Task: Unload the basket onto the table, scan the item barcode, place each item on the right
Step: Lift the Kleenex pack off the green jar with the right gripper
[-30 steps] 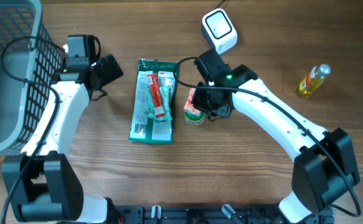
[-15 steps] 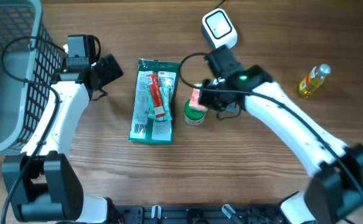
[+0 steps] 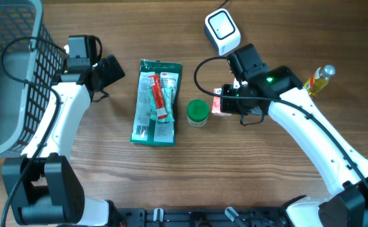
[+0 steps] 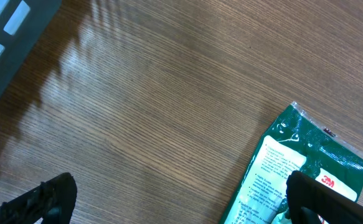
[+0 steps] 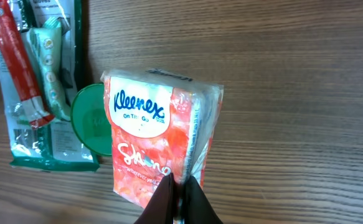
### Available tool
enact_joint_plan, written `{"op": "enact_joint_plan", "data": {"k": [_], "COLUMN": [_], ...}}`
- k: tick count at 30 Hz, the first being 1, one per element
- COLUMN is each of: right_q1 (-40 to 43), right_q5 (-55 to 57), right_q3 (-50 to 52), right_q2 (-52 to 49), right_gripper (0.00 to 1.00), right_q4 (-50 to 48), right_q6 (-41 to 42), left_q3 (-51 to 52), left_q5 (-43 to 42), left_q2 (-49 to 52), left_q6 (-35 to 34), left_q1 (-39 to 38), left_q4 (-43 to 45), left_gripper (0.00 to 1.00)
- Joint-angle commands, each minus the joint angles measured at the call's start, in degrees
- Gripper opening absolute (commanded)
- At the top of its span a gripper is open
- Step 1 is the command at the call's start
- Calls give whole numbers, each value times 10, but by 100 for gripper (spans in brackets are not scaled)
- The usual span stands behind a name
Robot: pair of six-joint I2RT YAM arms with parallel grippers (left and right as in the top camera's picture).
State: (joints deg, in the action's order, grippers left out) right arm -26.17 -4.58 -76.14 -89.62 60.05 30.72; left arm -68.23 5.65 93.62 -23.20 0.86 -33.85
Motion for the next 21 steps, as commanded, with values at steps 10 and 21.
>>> {"op": "enact_joint_plan", "data": {"k": [10, 21], "right_q1": [2, 0], "right_q5": [13, -137], "right_q3": [184, 288], "right_q2": [-2, -2], "right_gripper": [4, 4], "right_q4": [-201, -400], "right_q6": [12, 1], "left_q3": [-7, -7], "left_q5": [-3, -3], "left_q2": [-7, -7], "left_q6": [3, 3], "left_q1": [2, 2], "left_q4": [0, 0], "left_gripper": [100, 100]}}
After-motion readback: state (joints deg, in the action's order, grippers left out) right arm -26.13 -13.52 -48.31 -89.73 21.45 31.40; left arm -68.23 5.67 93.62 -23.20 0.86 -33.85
